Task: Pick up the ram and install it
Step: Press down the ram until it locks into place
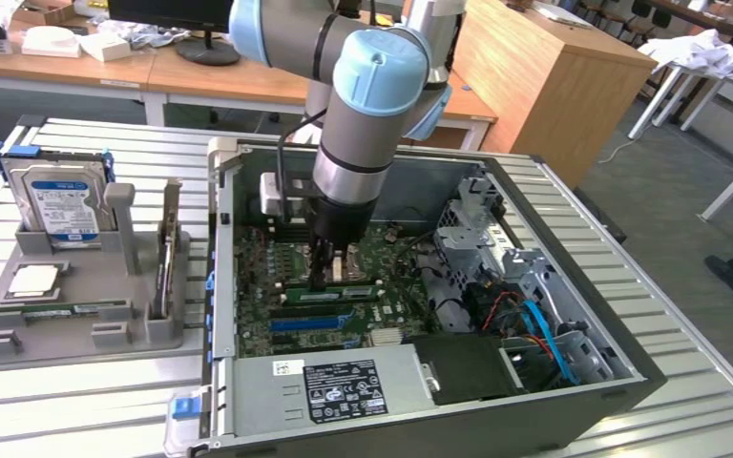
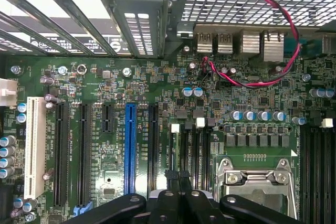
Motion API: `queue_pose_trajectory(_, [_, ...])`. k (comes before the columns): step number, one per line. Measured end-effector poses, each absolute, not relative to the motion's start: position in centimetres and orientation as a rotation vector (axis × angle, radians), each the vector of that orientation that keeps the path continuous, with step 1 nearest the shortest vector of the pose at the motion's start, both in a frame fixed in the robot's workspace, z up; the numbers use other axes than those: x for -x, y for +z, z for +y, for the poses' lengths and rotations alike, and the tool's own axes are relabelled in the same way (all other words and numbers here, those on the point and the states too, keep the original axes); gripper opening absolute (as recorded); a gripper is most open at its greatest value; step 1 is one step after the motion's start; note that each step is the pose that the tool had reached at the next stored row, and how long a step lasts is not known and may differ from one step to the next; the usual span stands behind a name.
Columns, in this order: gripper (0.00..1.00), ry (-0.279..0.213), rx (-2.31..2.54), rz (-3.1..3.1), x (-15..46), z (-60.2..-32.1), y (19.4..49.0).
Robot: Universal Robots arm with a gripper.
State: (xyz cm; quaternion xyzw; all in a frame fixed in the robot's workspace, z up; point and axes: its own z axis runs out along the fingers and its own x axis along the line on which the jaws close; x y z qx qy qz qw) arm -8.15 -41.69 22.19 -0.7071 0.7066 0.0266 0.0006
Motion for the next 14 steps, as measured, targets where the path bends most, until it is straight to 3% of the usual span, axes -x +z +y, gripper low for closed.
queue_pose_trajectory(14, [0.1, 0.084, 2.221, 2.219, 8.14, -41.69, 22.8])
